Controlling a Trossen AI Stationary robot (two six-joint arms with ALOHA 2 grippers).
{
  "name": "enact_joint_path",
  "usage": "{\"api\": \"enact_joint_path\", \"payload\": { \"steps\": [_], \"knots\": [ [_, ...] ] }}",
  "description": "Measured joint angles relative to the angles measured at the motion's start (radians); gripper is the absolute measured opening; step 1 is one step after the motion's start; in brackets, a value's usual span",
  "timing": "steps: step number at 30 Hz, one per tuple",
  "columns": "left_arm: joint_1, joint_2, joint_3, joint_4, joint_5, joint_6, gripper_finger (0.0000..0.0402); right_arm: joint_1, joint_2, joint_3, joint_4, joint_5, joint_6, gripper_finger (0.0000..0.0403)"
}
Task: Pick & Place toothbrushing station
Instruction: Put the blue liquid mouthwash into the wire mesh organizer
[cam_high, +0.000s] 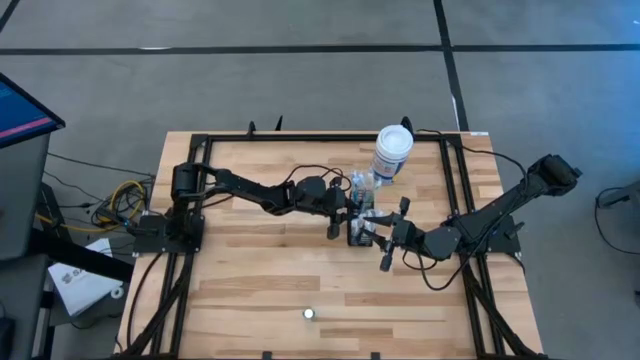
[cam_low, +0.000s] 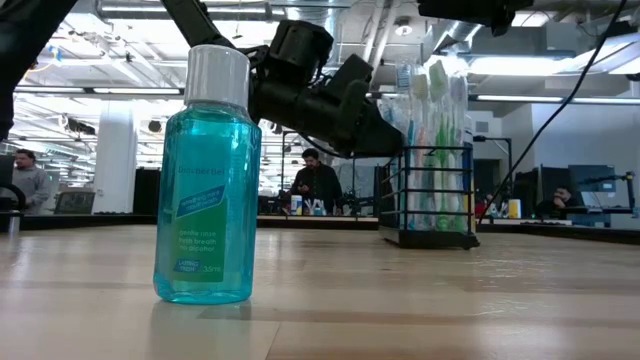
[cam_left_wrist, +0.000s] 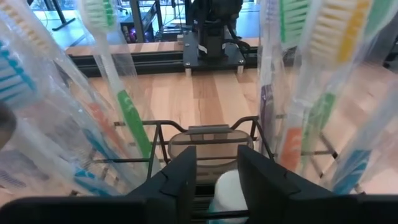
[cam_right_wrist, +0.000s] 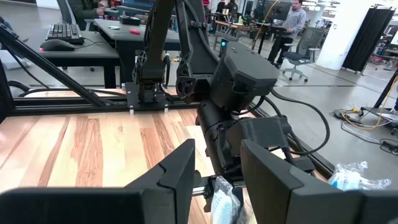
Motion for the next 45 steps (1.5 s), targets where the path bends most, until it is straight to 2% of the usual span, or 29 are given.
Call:
{"api": "enact_joint_path", "payload": {
  "steps": [25,31,45],
  "knots": [
    [-0.006,-0.024,0.0,0.001,-0.007,0.0,0.0104,0.001,0.0,0.0,-0.006,0.0,0.0,0.012],
    [-0.014,-0.121,-0.042,-0.016,-0.018,0.0,0.0104,0.002,0.0,0.0,-0.021,0.0,0.0,0.012],
    [-0.104,-0.389,-0.29,-0.025,-0.063,-0.02,0.0104,0.001,0.0,0.0,-0.01,0.0,0.0,0.012]
  ]
}}
